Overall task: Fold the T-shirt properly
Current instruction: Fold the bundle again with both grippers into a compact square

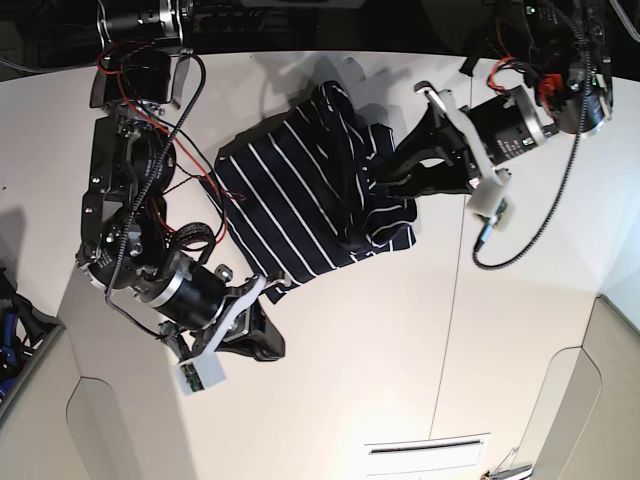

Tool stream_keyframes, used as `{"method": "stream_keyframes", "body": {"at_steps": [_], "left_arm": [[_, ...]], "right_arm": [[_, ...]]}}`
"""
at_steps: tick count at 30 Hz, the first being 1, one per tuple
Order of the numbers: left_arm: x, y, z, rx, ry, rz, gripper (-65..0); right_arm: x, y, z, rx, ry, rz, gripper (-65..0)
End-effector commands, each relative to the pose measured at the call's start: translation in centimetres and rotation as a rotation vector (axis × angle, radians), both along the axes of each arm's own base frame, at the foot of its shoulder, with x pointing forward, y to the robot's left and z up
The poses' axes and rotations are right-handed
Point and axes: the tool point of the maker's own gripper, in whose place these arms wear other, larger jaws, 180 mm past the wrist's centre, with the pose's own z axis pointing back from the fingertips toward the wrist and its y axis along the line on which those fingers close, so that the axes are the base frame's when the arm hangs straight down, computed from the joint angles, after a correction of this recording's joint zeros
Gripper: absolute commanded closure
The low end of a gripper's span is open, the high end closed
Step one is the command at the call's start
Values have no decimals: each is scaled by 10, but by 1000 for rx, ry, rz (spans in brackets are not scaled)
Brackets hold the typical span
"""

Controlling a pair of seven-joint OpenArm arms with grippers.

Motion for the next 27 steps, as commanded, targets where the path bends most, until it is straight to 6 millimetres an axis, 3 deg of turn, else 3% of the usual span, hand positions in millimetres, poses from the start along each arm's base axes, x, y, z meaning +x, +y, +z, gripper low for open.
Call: {"method": "stream_keyframes", "body": {"at_steps": [1, 5, 10, 13, 18, 21, 27], "left_arm": [[3, -10, 10, -30, -50, -7, -162], [9, -32, -3, 9, -78, -14, -162], [39, -39, -28, 14, -25, 47, -162], [59, -42, -38, -26, 4, 76, -162], [83, -41, -50, -36, 37, 100, -162], [96, -15, -56, 31, 48, 191, -162], [101, 64, -60, 151, 42, 322, -162]], "right_arm": [[9, 0, 11, 45, -33, -10, 0], [9, 4, -31, 61, 62, 22, 0], [6, 10, -75, 91, 187, 22, 0], [3, 11, -87, 92, 225, 25, 0], [2, 11, -90, 92, 231, 26, 0], [2, 10, -91, 84, 232, 25, 0], [2, 9, -93, 66, 233, 22, 0]]}}
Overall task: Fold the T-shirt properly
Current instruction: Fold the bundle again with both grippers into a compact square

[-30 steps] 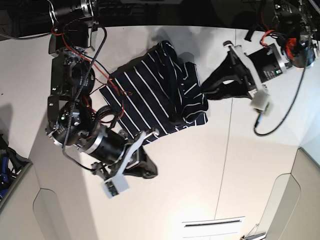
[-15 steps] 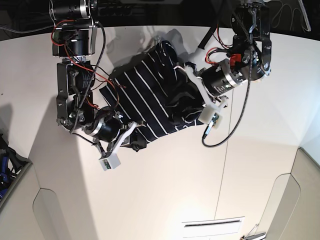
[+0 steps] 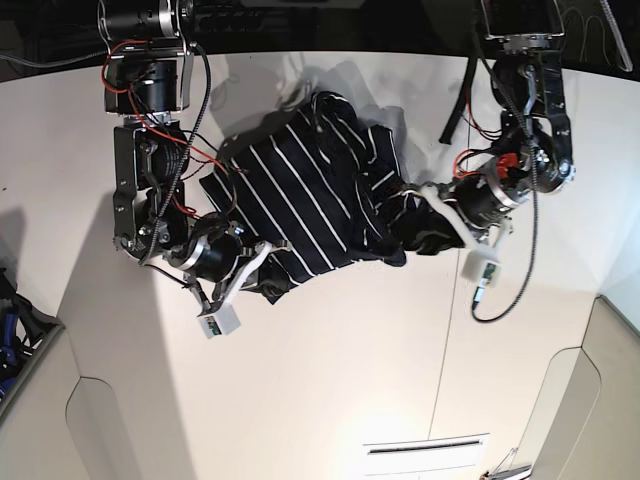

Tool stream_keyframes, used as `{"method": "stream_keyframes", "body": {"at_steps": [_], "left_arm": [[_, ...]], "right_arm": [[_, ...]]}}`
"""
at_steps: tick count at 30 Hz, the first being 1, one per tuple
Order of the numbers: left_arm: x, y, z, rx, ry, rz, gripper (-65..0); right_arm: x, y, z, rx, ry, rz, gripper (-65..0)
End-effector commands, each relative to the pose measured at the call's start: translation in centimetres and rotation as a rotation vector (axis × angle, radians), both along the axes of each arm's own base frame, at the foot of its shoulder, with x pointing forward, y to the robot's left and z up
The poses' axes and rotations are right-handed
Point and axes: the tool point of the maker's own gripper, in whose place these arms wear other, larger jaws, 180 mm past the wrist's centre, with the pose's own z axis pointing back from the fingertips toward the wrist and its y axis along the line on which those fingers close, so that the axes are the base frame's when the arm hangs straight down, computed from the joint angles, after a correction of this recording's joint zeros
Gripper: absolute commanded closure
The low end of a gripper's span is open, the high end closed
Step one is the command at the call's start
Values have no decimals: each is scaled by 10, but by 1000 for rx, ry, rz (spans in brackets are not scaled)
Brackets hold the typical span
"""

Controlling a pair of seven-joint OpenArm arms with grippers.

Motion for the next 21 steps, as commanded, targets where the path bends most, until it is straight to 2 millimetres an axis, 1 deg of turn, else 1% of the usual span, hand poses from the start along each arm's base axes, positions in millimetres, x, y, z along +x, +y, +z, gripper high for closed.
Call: {"method": "stream_keyframes", "body": {"at_steps": [1, 3, 5, 6, 7, 8, 10, 11, 14, 16, 17, 19, 21], "left_arm": [[4, 10, 11, 8, -36, 10, -162], [-1, 31, 7, 51, -15, 29, -162], [-6, 45, 7, 65, 5, 36, -162], [-9, 49, 9, 53, 8, 38, -162], [-12, 48, 15, 22, -2, 20, -162], [-15, 43, 26, -20, -33, -17, -159], [-26, 24, 56, -113, -118, -109, -148], [-32, 14, 67, -149, -138, -132, -148], [-53, -20, 86, -209, -160, -224, -148], [-65, -49, 90, -246, -156, -296, -146], [-70, -64, 88, -264, -144, -335, -131], [-81, -95, 78, -276, -108, -412, -89], [-92, -123, 65, -254, -75, -476, -82]], "right_arm": [[13, 4, 22, 33, -65, -2, 0], [13, 4, 22, 33, -66, -2, 0], [13, 4, 22, 33, -67, -2, 0], [14, 4, 22, 35, -69, -4, 0], [14, 4, 23, 38, -74, -6, 0], [15, 3, 25, 42, -82, -11, 0], [18, 3, 28, 52, -98, -19, 0], [19, 3, 29, 57, -105, -23, 0], [24, 3, 36, 69, -131, -34, 0], [30, 2, 41, 53, -151, -34, 0], [34, 1, 44, 43, -162, -33, 0], [43, -1, 52, 23, -189, -35, 0], [52, -3, 57, -5, -204, -33, 0]]}}
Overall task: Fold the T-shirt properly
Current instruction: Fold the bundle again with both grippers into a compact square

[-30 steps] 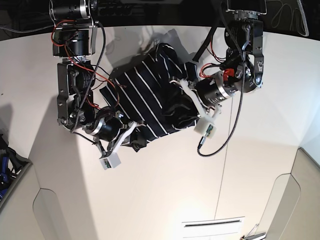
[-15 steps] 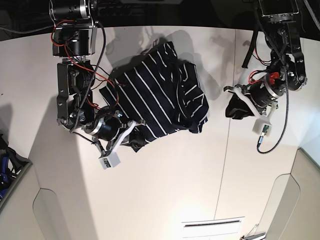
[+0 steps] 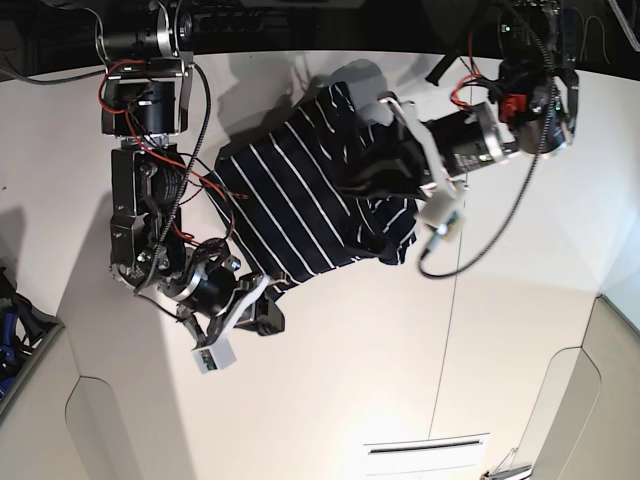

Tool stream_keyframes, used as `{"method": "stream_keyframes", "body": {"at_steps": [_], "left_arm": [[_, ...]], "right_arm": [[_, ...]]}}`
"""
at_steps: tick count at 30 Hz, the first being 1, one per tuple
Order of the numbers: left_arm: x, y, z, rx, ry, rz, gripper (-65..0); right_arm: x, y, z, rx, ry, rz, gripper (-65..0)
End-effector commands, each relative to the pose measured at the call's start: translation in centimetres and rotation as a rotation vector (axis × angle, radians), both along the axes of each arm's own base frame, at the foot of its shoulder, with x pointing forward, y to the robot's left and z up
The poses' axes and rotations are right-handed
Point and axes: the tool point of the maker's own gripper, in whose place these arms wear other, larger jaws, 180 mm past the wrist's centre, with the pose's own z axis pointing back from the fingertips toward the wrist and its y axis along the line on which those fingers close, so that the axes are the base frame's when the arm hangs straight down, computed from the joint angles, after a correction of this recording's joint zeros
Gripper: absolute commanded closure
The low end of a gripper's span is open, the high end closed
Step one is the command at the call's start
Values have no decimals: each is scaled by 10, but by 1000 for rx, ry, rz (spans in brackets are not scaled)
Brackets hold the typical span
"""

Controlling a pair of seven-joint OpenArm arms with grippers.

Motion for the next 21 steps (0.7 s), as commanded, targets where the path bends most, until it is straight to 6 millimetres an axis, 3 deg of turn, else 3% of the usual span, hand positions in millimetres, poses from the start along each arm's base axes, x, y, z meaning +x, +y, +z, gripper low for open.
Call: {"method": "stream_keyframes", "body": {"at_steps": [1, 5, 9, 12, 17, 21], "left_arm": [[0, -13, 7, -29, -33, -18, -82], [2, -24, -29, 59, -8, -27, -82], [-4, -9, -79, 138, 123, -6, -82], [-8, 8, -102, 197, 178, -4, -82], [19, 48, -111, 310, 170, 61, -82], [40, 73, -120, 393, 149, 131, -82]], "right_arm": [[15, 2, 22, 16, -64, 0, 0], [25, 9, 8, -12, -14, 36, 0], [12, 28, -35, -91, 105, 127, 0], [-4, 32, -62, -162, 162, 190, 0], [-21, -3, -86, -241, 221, 207, 0], [-52, -33, -101, -209, 301, 197, 0]]}}
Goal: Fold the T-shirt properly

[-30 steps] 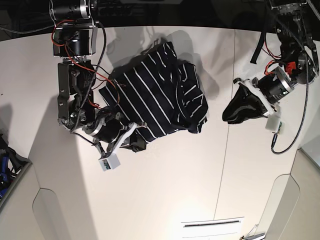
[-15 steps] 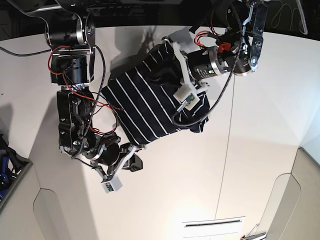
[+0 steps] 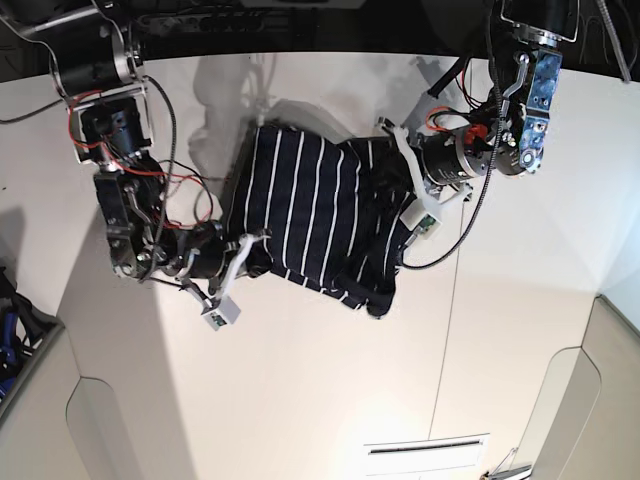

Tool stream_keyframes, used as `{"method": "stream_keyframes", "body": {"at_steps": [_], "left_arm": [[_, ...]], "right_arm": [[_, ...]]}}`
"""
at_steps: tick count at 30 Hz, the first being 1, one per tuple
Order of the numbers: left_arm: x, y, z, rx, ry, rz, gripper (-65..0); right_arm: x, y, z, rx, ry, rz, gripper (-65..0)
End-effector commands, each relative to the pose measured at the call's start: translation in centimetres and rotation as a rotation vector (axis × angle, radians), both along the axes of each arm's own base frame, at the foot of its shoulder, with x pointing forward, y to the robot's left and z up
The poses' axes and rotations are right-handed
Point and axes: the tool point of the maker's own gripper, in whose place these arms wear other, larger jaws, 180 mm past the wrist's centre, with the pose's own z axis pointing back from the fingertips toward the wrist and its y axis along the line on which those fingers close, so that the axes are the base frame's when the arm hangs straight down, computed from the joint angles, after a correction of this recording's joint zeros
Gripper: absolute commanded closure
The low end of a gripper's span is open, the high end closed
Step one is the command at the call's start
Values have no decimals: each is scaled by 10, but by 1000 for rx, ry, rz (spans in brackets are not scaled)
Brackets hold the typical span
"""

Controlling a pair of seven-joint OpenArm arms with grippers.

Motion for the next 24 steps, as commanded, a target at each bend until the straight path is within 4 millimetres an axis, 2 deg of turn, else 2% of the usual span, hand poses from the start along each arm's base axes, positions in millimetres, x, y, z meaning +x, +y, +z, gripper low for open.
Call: {"method": "stream_keyframes", "body": {"at_steps": [1, 3, 6, 12, 15, 19, 21, 24], "left_arm": [[6, 7, -2, 27, 0, 5, -82], [15, 14, -8, 34, 14, 23, -82], [40, 22, -8, 36, 3, 53, -82], [89, 19, 13, 13, -60, 82, -82], [104, 23, 24, 19, -91, 92, -82], [111, 29, 33, 42, -81, 81, -82], [109, 27, 45, 20, -82, 66, -81], [99, 32, 65, 3, -111, 50, -81]], "right_arm": [[-9, -8, -1, -25, 14, 18, 0], [-27, -9, -2, -6, 22, 26, 0], [-46, -7, 2, -3, 1, 40, 0], [-90, 10, 9, 80, 33, 64, 0], [-100, 29, 15, 122, 30, 74, 0], [-96, 45, 22, 148, 11, 75, 0], [-94, 41, 23, 138, 14, 71, 0], [-95, 23, 26, 94, 30, 59, 0]]}}
